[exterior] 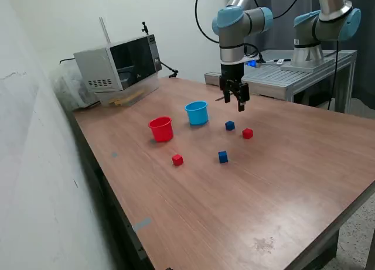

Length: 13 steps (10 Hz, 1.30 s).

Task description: Place red objects in the red bin, and blue objects in the blue bin.

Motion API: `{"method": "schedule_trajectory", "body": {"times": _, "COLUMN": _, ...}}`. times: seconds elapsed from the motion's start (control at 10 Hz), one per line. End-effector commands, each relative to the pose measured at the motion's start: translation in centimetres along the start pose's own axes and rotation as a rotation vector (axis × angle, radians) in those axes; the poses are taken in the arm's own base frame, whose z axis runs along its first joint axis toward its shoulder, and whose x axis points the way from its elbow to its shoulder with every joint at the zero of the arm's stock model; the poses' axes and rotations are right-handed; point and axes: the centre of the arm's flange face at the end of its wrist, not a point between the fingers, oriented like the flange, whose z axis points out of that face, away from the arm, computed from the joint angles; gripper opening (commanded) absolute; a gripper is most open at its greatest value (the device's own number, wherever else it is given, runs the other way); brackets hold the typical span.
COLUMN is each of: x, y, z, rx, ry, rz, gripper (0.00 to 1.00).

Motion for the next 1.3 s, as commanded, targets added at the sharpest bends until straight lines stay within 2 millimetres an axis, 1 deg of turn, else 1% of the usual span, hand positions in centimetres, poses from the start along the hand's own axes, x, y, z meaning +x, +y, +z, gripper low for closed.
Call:
{"method": "schedule_trajectory", "body": {"times": 0.0, "x": 0.1, "y": 0.4, "z": 2.6, "rx": 0.015, "ry": -0.003, "rz": -0.027, "gripper": 1.00}}
{"method": "schedule_trajectory", "body": {"times": 0.3, "x": 0.1, "y": 0.5, "z": 4.0, "rx": 0.032, "ry": -0.001, "rz": -0.099, "gripper": 1.00}}
{"method": "schedule_trajectory", "body": {"times": 0.5, "x": -1.4, "y": 1.1, "z": 5.2, "rx": 0.052, "ry": -0.003, "rz": -0.117, "gripper": 1.00}}
{"method": "schedule_trajectory", "body": {"times": 0.6, "x": -1.7, "y": 1.2, "z": 5.8, "rx": 0.062, "ry": -0.003, "rz": -0.121, "gripper": 1.00}}
{"method": "schedule_trajectory", "body": {"times": 0.9, "x": -1.8, "y": 1.2, "z": 6.6, "rx": 0.073, "ry": 0.000, "rz": -0.174, "gripper": 1.00}}
{"method": "schedule_trajectory", "body": {"times": 1.0, "x": -1.7, "y": 1.3, "z": 6.7, "rx": 0.064, "ry": 0.003, "rz": -0.175, "gripper": 0.00}}
{"method": "schedule_trajectory", "body": {"times": 1.1, "x": -1.7, "y": 2.0, "z": 6.2, "rx": 0.044, "ry": 0.004, "rz": -0.173, "gripper": 0.00}}
{"method": "schedule_trajectory", "body": {"times": 1.2, "x": -1.7, "y": 2.3, "z": 6.0, "rx": 0.038, "ry": 0.004, "rz": -0.173, "gripper": 0.00}}
